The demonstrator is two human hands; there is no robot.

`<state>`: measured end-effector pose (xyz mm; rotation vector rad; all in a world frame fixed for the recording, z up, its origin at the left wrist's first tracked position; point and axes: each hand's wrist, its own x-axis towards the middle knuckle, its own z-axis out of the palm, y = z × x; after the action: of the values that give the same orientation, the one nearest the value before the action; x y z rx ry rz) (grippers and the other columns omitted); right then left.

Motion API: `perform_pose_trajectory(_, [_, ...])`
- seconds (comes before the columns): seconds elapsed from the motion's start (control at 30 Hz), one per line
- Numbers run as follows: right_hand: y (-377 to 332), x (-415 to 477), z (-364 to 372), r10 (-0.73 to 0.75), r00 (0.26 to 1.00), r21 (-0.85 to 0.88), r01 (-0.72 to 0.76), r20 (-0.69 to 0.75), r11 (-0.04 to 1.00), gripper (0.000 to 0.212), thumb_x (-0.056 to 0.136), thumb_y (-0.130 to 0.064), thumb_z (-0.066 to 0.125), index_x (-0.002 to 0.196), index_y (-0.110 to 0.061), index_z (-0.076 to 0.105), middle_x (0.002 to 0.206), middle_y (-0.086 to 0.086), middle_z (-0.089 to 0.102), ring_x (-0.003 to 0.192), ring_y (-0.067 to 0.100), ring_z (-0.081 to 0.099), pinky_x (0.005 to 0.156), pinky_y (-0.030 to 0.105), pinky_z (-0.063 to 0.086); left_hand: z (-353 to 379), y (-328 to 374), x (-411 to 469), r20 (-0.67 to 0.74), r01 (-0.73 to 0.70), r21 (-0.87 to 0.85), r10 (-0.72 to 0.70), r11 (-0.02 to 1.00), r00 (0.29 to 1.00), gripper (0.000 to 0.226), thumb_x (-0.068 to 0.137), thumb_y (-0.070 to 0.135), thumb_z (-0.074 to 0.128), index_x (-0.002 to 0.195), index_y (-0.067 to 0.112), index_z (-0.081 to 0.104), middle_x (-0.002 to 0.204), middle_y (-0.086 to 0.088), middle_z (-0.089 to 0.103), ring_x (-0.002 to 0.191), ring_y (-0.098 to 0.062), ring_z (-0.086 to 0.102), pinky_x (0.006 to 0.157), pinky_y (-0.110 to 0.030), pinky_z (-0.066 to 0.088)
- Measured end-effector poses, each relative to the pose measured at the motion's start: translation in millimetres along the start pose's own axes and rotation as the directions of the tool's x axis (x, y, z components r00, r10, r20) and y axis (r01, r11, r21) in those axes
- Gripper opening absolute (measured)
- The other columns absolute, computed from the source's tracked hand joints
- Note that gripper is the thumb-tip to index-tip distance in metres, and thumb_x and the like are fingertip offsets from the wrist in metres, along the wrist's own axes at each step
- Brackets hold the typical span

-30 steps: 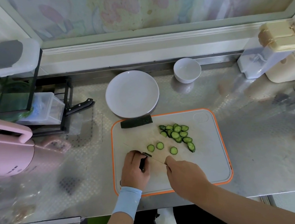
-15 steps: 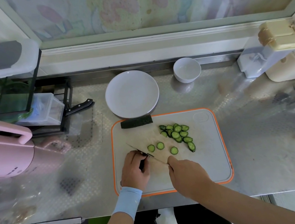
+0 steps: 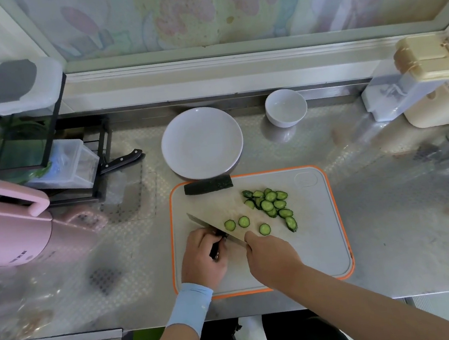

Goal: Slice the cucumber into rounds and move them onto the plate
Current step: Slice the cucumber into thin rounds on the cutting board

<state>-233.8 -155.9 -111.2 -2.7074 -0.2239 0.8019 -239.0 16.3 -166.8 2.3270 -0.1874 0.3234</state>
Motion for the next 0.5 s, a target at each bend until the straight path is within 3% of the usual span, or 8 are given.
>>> perform_pose_trajectory(0.1, [2,1,0,-0.006,1.0,-0.002,0.006,-0.01,1.0,0.008,0.1,-0.022,0.035,0.092,-0.019,0.038,0.063,-0.002,0.04,0.061,0.027,0.047,0.047,0.03,0.028,-5,-5,0,0.063,-0.014,0.027,0.013,1.0,0.998,0.011,0.077,0.002,0.07,0.087,0.007,0.07,0.093,-0.002,0.061,0.09,-0.022,0.059,0.076,-0.022,0.048])
perform_pose_trajectory(0.27, [2,1,1,-0.012,1.0,-0.01,0.012,-0.023,1.0,0.01,0.101,-0.023,0.034,0.092,-0.02,0.038,0.062,-0.002,0.041,0.06,0.027,0.046,0.044,0.029,0.025,-11,-4,-6,0.156,-0.077,0.09,0.062,0.993,0.986,0.017,0.086,0.018,0.063,0.099,0.012,0.073,0.094,0.0,0.062,0.09,-0.016,0.057,0.072,-0.017,0.046])
perform_pose_trajectory(0.4, [2,0,0,-0.018,0.999,-0.017,0.017,-0.041,1.0,0.012,0.101,-0.024,0.034,0.09,-0.02,0.037,0.061,-0.003,0.039,0.059,0.026,0.046,0.044,0.03,0.025,-14,-2,-7,0.199,-0.059,0.137,0.031,0.989,0.979,0.024,0.079,0.009,0.073,0.103,0.013,0.073,0.096,0.001,0.062,0.089,-0.014,0.056,0.061,-0.023,0.051])
perform_pose_trajectory(0.5, [2,0,-1,-0.016,0.998,-0.035,0.014,-0.061,0.999,0.012,0.101,-0.023,0.034,0.09,-0.021,0.037,0.06,-0.004,0.038,0.056,0.025,0.043,0.043,0.03,0.022,-15,0,-8,0.209,-0.067,0.137,0.037,0.988,0.977,0.021,0.08,0.008,0.072,0.101,0.012,0.072,0.097,0.001,0.061,0.092,-0.012,0.055,0.064,-0.019,0.049])
